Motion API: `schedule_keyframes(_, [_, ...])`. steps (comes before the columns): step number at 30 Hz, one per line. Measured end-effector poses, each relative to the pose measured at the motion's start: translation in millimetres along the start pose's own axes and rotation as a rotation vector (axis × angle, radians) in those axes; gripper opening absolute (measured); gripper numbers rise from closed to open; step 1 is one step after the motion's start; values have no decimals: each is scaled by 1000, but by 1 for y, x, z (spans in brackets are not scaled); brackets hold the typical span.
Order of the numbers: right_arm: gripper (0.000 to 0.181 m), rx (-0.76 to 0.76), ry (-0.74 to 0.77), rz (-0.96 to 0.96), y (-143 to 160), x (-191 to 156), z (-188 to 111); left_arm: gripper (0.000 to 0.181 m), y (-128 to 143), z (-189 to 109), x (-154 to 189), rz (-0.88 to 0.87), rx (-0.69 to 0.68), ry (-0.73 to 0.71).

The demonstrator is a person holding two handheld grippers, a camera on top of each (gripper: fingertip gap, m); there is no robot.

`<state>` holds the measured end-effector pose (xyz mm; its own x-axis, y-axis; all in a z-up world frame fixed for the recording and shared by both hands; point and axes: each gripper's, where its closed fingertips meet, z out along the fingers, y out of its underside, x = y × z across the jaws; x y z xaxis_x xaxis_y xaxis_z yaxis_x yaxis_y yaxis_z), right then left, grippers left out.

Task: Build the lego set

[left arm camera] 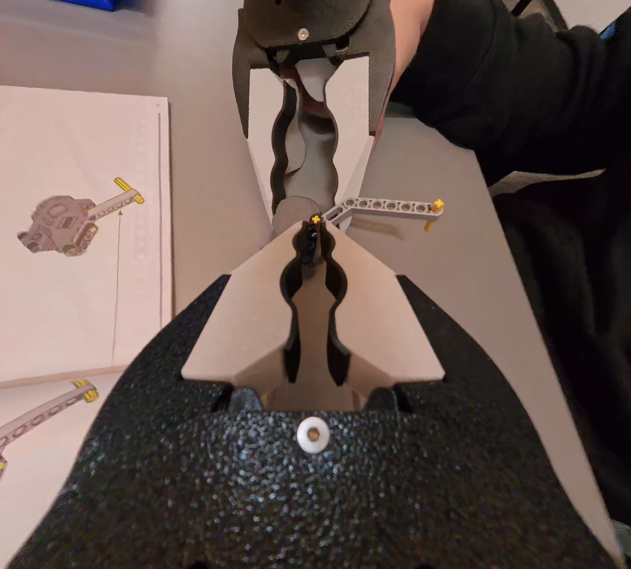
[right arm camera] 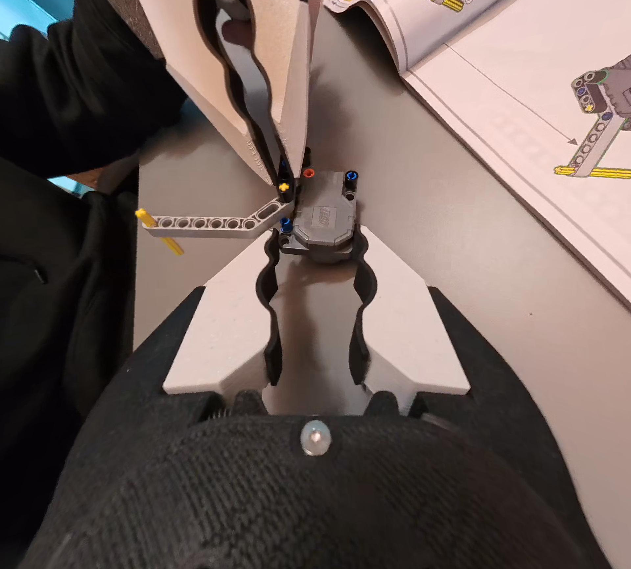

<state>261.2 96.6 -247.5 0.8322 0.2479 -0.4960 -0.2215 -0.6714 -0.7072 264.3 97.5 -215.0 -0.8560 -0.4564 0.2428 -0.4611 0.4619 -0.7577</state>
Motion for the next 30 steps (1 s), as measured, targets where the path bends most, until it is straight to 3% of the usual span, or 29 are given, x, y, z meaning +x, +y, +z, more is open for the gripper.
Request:
schedule_keyframes(1, [42,-1,-5,4,0,0,0,4,0,0,0,42,-3,-15])
schedule_keyframes(14, [41,-4,-37,43,0,0,0,4,2,2,2,271,-63,-80])
schedule_keyframes(30, [40,-13,-41,38,1,1,0,4,2,6,6,349,-101,-112])
